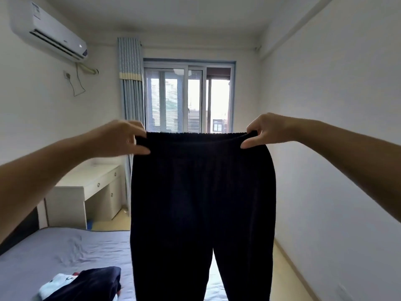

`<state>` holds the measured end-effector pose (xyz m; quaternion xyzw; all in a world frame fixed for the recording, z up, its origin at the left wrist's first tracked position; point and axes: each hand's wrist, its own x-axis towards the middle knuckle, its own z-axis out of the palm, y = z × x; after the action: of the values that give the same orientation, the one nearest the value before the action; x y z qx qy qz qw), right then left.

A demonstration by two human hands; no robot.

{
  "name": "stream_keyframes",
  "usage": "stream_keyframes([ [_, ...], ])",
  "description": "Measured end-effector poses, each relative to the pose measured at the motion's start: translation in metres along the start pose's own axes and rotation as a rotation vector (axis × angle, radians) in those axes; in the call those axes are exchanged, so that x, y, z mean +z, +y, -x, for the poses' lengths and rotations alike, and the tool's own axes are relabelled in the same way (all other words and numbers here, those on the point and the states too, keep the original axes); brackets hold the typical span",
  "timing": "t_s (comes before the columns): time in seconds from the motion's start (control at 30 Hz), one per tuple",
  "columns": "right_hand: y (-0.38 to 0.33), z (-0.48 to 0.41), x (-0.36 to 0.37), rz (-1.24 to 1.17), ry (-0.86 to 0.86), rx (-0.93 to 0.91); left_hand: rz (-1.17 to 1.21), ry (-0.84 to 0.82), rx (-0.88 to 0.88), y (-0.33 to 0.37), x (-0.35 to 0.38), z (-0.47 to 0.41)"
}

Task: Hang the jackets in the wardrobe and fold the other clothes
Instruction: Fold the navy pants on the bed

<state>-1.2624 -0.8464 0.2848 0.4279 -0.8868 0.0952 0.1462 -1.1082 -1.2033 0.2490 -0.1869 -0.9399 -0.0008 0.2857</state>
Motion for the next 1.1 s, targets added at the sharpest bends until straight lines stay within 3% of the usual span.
stream_keyframes([
  [0.13, -0.004, 0.006, -0.005, 0.215, 0.014, -0.007, 0.084, 0.187, -0.076, -0.007, 0.001, -0.017],
  [0.23, 0.001, 0.006, -0.010, -0.007, 0.190, -0.036, 0.247, 0.204, -0.219, -0.010, 0.010, -0.028],
  [0.3, 0.003, 0.008, -0.011, -0.106, 0.200, -0.040, 0.278, 0.149, -0.273, -0.010, 0.009, -0.032],
  [0.4, 0.009, 0.009, -0.008, -0.047, 0.147, -0.041, 0.248, -0.001, -0.200, -0.002, 0.006, -0.036],
  [0.57, 0.015, 0.010, -0.004, 0.272, -0.075, 0.020, -0.129, -0.217, -0.058, 0.006, 0.000, -0.044],
  [0.67, 0.012, 0.012, -0.005, 0.264, -0.069, 0.038, -0.203, -0.202, -0.106, 0.004, -0.006, -0.049],
  [0.8, 0.008, 0.011, -0.009, 0.041, 0.118, 0.019, -0.112, -0.009, -0.145, 0.007, -0.011, -0.053],
  [0.87, 0.009, 0.012, -0.012, -0.208, 0.166, 0.054, 0.022, 0.053, -0.223, 0.003, -0.015, -0.054],
  [0.93, 0.010, 0.010, -0.007, -0.422, 0.159, 0.154, 0.219, 0.025, -0.372, 0.000, -0.014, -0.053],
  [1.03, 0.010, 0.006, 0.021, -0.466, 0.209, 0.307, 0.428, -0.059, -0.596, 0.002, 0.008, -0.053],
  [1.1, 0.003, 0.009, 0.052, -0.582, 0.295, 0.404, 0.596, -0.009, -0.736, 0.014, 0.033, -0.046],
])
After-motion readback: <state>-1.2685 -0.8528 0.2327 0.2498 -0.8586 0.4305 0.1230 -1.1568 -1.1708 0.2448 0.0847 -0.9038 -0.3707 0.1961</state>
